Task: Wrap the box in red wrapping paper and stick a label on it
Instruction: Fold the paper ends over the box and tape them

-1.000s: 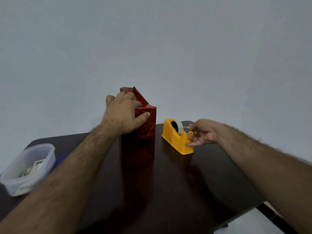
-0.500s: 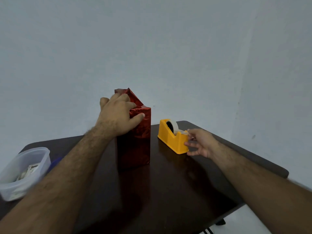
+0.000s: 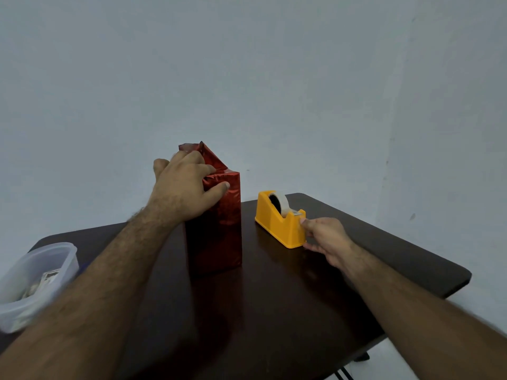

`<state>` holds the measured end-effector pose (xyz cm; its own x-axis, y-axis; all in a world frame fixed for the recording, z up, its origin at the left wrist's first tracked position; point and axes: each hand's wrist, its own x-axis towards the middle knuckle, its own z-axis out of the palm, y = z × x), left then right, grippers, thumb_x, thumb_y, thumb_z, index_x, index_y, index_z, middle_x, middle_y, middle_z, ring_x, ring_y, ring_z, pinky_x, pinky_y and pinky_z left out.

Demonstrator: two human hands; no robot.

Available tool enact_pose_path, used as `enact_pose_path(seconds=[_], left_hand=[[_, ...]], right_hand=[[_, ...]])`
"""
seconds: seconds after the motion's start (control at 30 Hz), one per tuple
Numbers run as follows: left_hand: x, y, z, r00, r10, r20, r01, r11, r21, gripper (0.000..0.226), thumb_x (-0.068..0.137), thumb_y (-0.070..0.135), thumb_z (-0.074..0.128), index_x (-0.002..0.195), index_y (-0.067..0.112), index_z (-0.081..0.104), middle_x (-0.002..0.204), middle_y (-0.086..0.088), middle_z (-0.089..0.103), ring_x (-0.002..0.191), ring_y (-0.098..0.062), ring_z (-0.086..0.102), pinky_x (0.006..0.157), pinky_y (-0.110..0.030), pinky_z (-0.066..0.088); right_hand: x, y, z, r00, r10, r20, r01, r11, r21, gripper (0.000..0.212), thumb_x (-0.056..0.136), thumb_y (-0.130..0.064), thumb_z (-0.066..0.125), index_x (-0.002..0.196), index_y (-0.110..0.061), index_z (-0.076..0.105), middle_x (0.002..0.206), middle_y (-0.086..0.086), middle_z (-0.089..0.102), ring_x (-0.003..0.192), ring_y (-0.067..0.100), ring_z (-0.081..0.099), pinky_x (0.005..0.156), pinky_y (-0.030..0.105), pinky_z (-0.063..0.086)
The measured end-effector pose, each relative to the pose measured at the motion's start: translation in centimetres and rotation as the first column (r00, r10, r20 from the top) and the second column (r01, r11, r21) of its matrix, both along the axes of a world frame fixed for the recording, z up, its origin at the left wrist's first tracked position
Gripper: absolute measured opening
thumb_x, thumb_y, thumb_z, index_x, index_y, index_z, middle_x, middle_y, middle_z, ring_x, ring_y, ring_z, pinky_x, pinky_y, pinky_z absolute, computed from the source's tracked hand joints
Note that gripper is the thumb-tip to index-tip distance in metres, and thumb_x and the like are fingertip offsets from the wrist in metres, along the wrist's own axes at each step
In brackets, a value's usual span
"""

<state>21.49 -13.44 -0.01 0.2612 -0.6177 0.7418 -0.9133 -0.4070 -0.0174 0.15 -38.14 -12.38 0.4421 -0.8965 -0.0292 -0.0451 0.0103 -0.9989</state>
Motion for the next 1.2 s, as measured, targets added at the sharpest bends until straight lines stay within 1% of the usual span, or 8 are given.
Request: enact_pose_path(seconds=[0.2, 0.3, 0.43, 0.57, 0.63, 0.9, 1.03, 1.2], left_hand=[[-0.2, -0.1, 0.0, 1.000, 0.000, 0.005, 0.000, 1.000, 0.000, 0.068, 0.087, 0.075, 0.043, 0.123, 0.028, 0.078, 0.110, 0.007, 0.058, 0.115, -0.021, 0.050, 0.095, -0.048, 0.029], [-0.1, 0.0, -0.1, 1.000, 0.000, 0.007, 0.000, 1.000, -0.004, 0.069, 0.087, 0.076, 0.042, 0.123, 0.028, 0.078, 0.110, 0.007, 0.058, 0.114, -0.021, 0.050, 0.095, -0.049, 0.030], [-0.2, 0.0, -0.1, 1.000, -0.003, 0.005, 0.003, 1.000, -0.001, 0.071, 0.087, 0.075, 0.043, 0.125, 0.026, 0.078, 0.112, 0.006, 0.058, 0.115, -0.021, 0.050, 0.097, -0.050, 0.030], [-0.2, -0.1, 0.0, 1.000, -0.004, 0.005, 0.004, 1.000, -0.002, 0.070, 0.087, 0.074, 0.043, 0.124, 0.026, 0.078, 0.112, 0.005, 0.058, 0.116, -0.022, 0.050, 0.097, -0.050, 0.030], [-0.4, -0.1, 0.0, 1.000, 0.001, 0.001, -0.001, 1.000, 0.003, 0.070, 0.087, 0.075, 0.043, 0.124, 0.027, 0.077, 0.111, 0.006, 0.058, 0.115, -0.022, 0.050, 0.097, -0.050, 0.030], [-0.7, 0.0, 0.0, 1.000, -0.008, -0.013, 0.008, 1.000, 0.015, 0.067, 0.087, 0.074, 0.043, 0.124, 0.029, 0.077, 0.108, 0.010, 0.053, 0.114, -0.019, 0.048, 0.095, -0.047, 0.029], [-0.6, 0.1, 0.0, 1.000, -0.003, -0.013, 0.003, 1.000, 0.026, 0.067, 0.086, 0.076, 0.041, 0.122, 0.033, 0.077, 0.107, 0.010, 0.053, 0.114, -0.018, 0.048, 0.092, -0.045, 0.029], [-0.4, 0.4, 0.4, 0.999, -0.024, -0.045, 0.026, 0.999, 0.041, 0.064, 0.088, 0.076, 0.048, 0.128, 0.033, 0.074, 0.109, 0.012, 0.051, 0.116, -0.016, 0.046, 0.094, -0.045, 0.029]], right_hand=[[0.0, -0.4, -0.6, 0.998, 0.029, 0.051, -0.031, 0.999, 0.033, 0.027, 0.098, -0.029, 0.075, 0.109, -0.006, 0.070, 0.119, 0.011, 0.071, 0.108, 0.025, 0.072, 0.078, 0.038, 0.066], [0.1, -0.8, -0.8, 0.999, 0.022, 0.042, -0.024, 0.999, 0.043, 0.024, 0.097, -0.025, 0.077, 0.108, -0.004, 0.071, 0.117, 0.013, 0.071, 0.107, 0.026, 0.071, 0.081, 0.041, 0.066], [0.0, -0.8, -2.1, 0.988, -0.047, -0.150, 0.028, 0.992, -0.127, 0.017, 0.090, -0.014, 0.082, 0.078, -0.002, 0.079, 0.084, 0.015, 0.078, 0.090, 0.027, 0.075, 0.090, 0.046, 0.064], [-1.0, 0.3, -1.5, 0.990, 0.084, 0.114, -0.076, 0.995, -0.071, 0.018, 0.098, -0.024, 0.075, 0.092, -0.008, 0.076, 0.083, 0.005, 0.074, 0.081, 0.022, 0.063, 0.072, 0.034, 0.054], [-1.7, 0.9, -1.0, 0.974, 0.120, 0.192, -0.109, 0.992, -0.069, 0.016, 0.100, -0.027, 0.073, 0.096, -0.011, 0.075, 0.084, -0.003, 0.075, 0.082, 0.015, 0.062, 0.071, 0.032, 0.048], [-0.5, 5.0, 6.0, 0.875, 0.434, 0.214, -0.367, 0.884, -0.291, 0.015, 0.102, -0.022, 0.066, 0.090, -0.017, 0.073, 0.094, 0.003, 0.070, 0.085, 0.015, 0.061, 0.068, 0.030, 0.045], [1.2, 6.2, 12.1, 0.838, 0.535, 0.109, -0.449, 0.789, -0.419, 0.013, 0.099, -0.009, 0.067, 0.089, -0.014, 0.073, 0.097, 0.003, 0.069, 0.086, 0.013, 0.059, 0.069, 0.030, 0.045], [4.5, 6.4, 18.4, 0.821, 0.526, -0.222, -0.563, 0.681, -0.468, 0.011, 0.098, -0.011, 0.068, 0.090, -0.016, 0.074, 0.099, -0.003, 0.072, 0.091, 0.016, 0.055, 0.075, 0.034, 0.044]])
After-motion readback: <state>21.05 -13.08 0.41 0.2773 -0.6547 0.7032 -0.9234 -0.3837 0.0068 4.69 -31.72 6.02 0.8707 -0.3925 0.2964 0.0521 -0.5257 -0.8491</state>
